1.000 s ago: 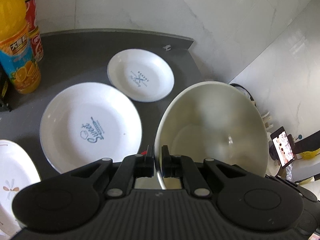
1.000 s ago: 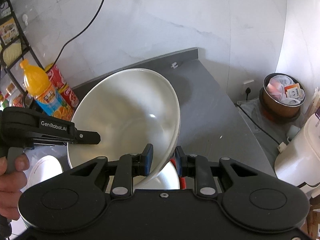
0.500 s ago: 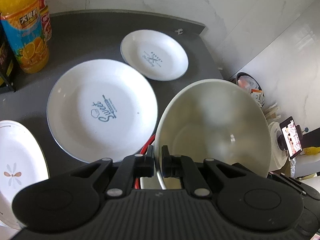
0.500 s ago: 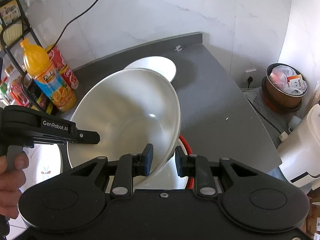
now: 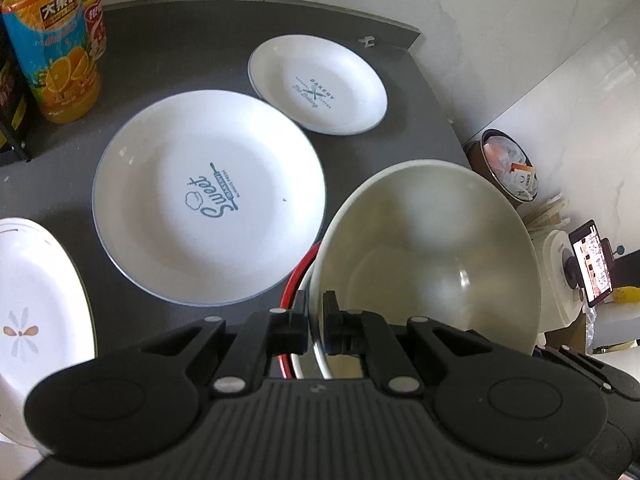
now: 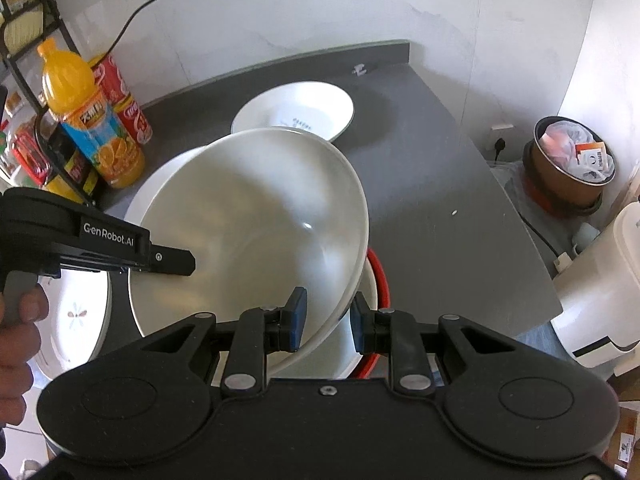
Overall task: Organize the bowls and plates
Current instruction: 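Carry the second white bowl with both grippers and lower it onto the stacked bowls, then open both grippers to release the second white bowl on the stack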
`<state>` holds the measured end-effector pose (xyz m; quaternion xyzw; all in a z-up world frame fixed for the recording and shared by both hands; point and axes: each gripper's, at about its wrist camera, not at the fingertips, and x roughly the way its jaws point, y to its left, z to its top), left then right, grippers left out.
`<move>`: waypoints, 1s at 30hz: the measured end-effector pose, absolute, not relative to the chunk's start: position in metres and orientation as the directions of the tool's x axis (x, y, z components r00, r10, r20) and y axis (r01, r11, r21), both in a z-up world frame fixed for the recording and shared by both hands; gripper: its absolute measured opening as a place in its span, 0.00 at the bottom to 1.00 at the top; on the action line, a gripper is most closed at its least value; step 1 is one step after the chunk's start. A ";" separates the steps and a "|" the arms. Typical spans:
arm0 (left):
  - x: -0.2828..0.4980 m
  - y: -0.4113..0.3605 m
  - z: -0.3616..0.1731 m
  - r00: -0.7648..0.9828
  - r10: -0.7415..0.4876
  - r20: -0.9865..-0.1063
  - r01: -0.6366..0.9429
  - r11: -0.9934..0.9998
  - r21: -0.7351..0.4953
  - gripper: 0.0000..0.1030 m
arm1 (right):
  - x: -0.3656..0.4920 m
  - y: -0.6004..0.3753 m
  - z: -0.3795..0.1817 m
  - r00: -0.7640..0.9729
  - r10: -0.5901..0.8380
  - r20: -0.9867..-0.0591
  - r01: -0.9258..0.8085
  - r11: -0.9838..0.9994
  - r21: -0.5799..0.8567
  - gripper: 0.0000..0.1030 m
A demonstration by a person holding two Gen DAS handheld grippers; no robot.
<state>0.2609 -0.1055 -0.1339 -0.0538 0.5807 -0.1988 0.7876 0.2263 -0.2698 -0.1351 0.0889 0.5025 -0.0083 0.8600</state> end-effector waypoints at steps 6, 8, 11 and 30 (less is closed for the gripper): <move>0.260 -0.108 -0.136 0.233 -0.377 -0.896 0.246 0.915 -0.321 0.05 | 0.227 -0.269 -0.142 0.469 0.076 -0.880 0.108 0.984 0.142 0.26; 0.259 -0.108 -0.137 0.231 -0.375 -0.898 0.248 0.915 -0.318 0.06 | 0.227 -0.269 -0.143 0.464 0.078 -0.883 0.105 0.984 0.142 0.27; 0.257 -0.108 -0.140 0.220 -0.372 -0.902 0.243 0.916 -0.319 0.06 | 0.228 -0.271 -0.146 0.451 0.090 -0.888 0.106 0.982 0.153 0.30; 0.266 -0.108 -0.134 0.153 -0.355 -0.922 0.213 0.923 -0.320 0.08 | 0.229 -0.293 -0.132 0.455 0.152 -0.877 0.086 0.973 0.213 0.47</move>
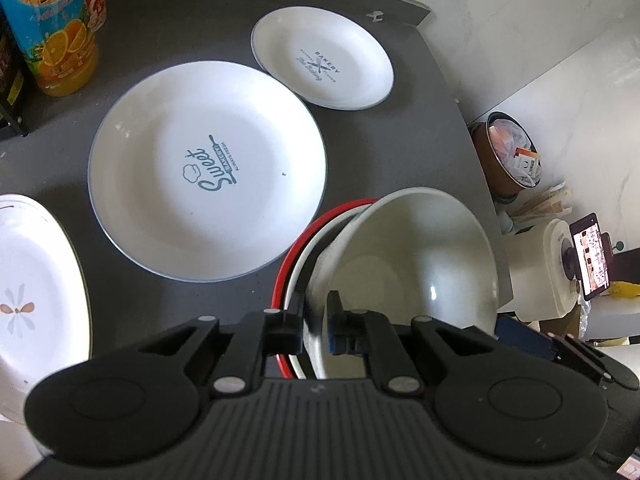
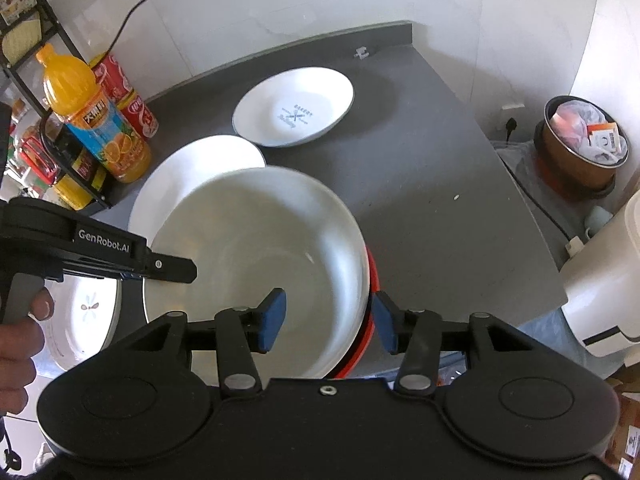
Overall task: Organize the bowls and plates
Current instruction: 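Open both grippers to release the second white bowl on the stack, then move both grippers to the rim of the white 'Sweet' plate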
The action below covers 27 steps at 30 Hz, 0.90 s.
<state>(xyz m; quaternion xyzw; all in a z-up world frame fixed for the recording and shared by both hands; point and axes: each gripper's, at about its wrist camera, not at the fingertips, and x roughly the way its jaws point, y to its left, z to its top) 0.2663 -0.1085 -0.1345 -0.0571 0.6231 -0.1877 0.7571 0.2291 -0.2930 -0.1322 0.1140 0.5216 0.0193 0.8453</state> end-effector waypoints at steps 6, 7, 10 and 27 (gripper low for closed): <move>0.273 -0.102 -0.121 0.186 -0.368 -0.911 0.198 0.922 -0.333 0.19 | 0.233 -0.298 -0.126 0.475 0.151 -0.867 0.057 0.978 0.201 0.47; 0.274 -0.102 -0.121 0.193 -0.359 -0.913 0.198 0.926 -0.322 0.20 | 0.235 -0.298 -0.128 0.475 0.151 -0.867 0.056 0.978 0.202 0.47; 0.279 -0.104 -0.123 0.206 -0.342 -0.917 0.195 0.932 -0.304 0.21 | 0.239 -0.303 -0.129 0.478 0.165 -0.863 0.056 0.974 0.218 0.47; 0.282 -0.117 -0.153 0.177 -0.254 -0.951 0.077 0.967 -0.244 0.23 | 0.270 -0.339 -0.137 0.458 0.264 -0.849 -0.051 0.961 0.272 0.43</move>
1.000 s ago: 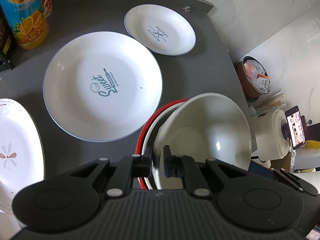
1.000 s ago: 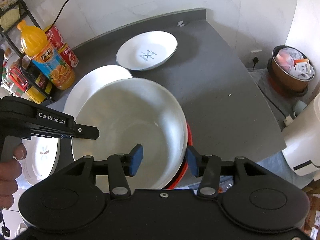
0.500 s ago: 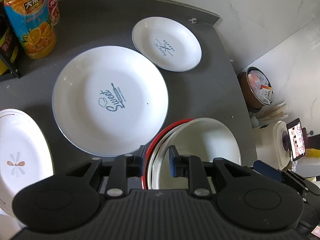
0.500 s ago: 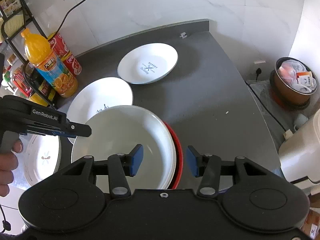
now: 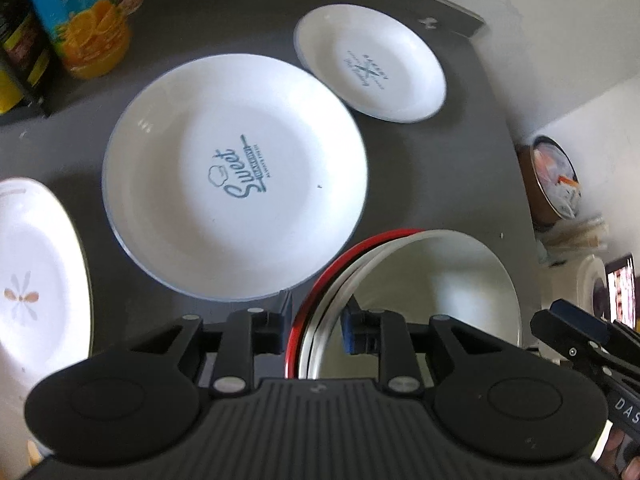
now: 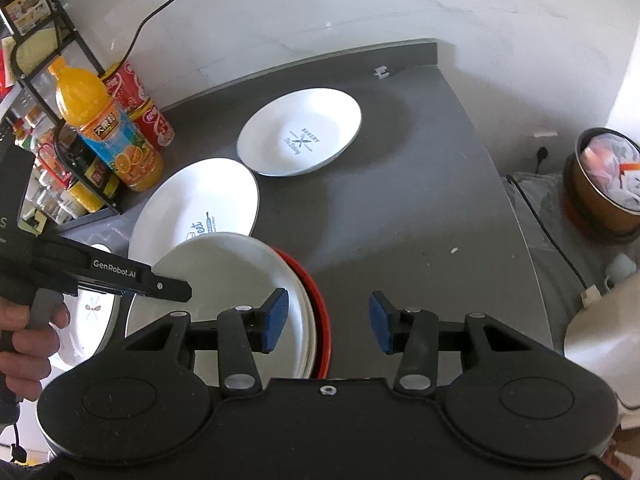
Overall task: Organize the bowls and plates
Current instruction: 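Move both grippers to the rim of the white 'Sweet' plate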
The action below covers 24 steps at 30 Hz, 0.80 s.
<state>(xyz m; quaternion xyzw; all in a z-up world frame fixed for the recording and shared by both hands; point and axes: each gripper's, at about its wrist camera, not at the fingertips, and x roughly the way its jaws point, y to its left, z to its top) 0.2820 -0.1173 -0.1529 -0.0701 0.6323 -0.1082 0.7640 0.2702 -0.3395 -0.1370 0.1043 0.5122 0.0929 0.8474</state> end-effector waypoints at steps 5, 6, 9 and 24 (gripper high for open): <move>0.278 -0.111 -0.135 0.210 -0.261 -0.942 0.047 0.965 -0.257 0.23 | 0.282 -0.341 -0.131 0.464 0.308 -0.831 -0.104 0.950 0.294 0.43; 0.278 -0.109 -0.132 0.211 -0.268 -0.940 0.038 0.963 -0.266 0.23 | 0.285 -0.340 -0.129 0.468 0.315 -0.826 -0.115 0.948 0.296 0.43; 0.276 -0.101 -0.123 0.221 -0.287 -0.932 0.022 0.957 -0.289 0.23 | 0.293 -0.334 -0.122 0.483 0.333 -0.810 -0.141 0.942 0.303 0.43; 0.309 -0.027 -0.104 0.332 -0.234 -0.914 -0.002 0.969 -0.249 0.43 | 0.320 -0.273 -0.106 0.537 0.340 -0.772 -0.068 0.930 0.363 0.44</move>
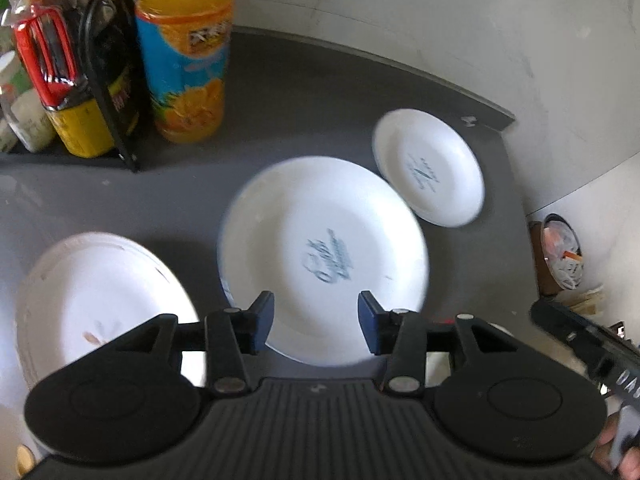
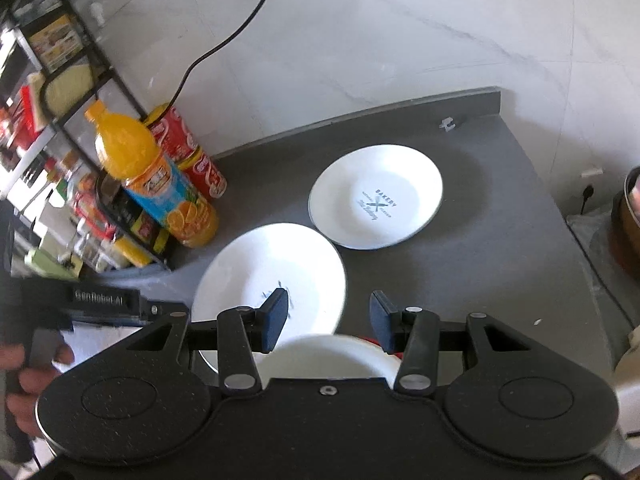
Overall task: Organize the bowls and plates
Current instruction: 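Move both grippers to the rim of the white 'Sweet' plate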
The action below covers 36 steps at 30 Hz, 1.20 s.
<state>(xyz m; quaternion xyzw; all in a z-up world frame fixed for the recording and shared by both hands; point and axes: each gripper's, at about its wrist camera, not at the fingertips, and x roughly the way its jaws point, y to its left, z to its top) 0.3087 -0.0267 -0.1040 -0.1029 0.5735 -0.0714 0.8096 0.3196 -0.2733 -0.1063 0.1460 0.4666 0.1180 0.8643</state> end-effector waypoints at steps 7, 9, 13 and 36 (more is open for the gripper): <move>0.332 0.005 -0.114 0.333 -0.229 -0.915 0.036 0.973 -0.230 0.44 | 0.350 -0.244 -0.108 0.533 0.290 -0.795 0.035 0.931 0.363 0.45; 0.338 0.010 -0.120 0.325 -0.232 -0.917 0.048 0.972 -0.229 0.44 | 0.357 -0.238 -0.114 0.516 0.284 -0.808 0.066 0.927 0.368 0.45; 0.350 0.020 -0.130 0.319 -0.240 -0.917 0.062 0.971 -0.233 0.44 | 0.365 -0.228 -0.127 0.487 0.240 -0.840 0.111 0.937 0.332 0.45; 0.391 0.022 -0.198 0.254 -0.241 -0.937 0.015 0.969 -0.245 0.40 | 0.415 -0.223 -0.199 0.281 0.177 -0.943 0.186 0.954 0.234 0.44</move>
